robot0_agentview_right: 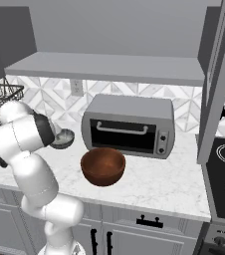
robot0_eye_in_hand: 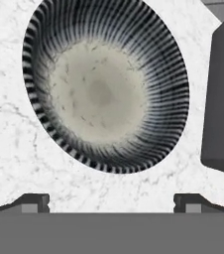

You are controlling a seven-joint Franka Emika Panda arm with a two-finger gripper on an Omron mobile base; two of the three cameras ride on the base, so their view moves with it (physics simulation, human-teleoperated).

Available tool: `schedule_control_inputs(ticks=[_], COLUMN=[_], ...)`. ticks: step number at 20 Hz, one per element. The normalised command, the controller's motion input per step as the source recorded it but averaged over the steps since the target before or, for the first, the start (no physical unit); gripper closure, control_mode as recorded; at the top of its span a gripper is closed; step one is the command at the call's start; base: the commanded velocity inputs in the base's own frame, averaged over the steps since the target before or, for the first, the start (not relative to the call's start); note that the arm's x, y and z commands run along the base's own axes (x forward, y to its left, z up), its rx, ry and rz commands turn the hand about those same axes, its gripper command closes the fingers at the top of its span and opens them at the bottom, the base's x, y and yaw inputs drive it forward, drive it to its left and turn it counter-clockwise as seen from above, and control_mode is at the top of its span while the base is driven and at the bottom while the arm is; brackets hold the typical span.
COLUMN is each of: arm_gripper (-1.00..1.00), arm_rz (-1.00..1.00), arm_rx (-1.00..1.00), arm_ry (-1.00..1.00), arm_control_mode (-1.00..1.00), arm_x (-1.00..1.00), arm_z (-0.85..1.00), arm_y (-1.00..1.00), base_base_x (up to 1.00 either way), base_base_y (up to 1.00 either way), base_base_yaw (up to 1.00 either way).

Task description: Pick up the bowls on the counter and stack them on top of one another in the open cabinet. Place the smaller bowl on top of the larger bowl.

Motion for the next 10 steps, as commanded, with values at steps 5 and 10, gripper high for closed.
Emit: schedule_control_inputs(ticks=[5,10], arm_gripper=[-1.00,-1.00], arm_rz=[0.00,0.00], arm_rx=[-0.09,-0.07], arm_ry=[0.00,0.00], arm_control_mode=[-1.00,-1.00], arm_x=[0.45,0.43], arm_z=[-0.32,-0.35], arm_y=[0.00,0.01], base_base_x=[0.00,0.00], base_base_y=[0.00,0.00], base_base_yaw=[0.00,0.00])
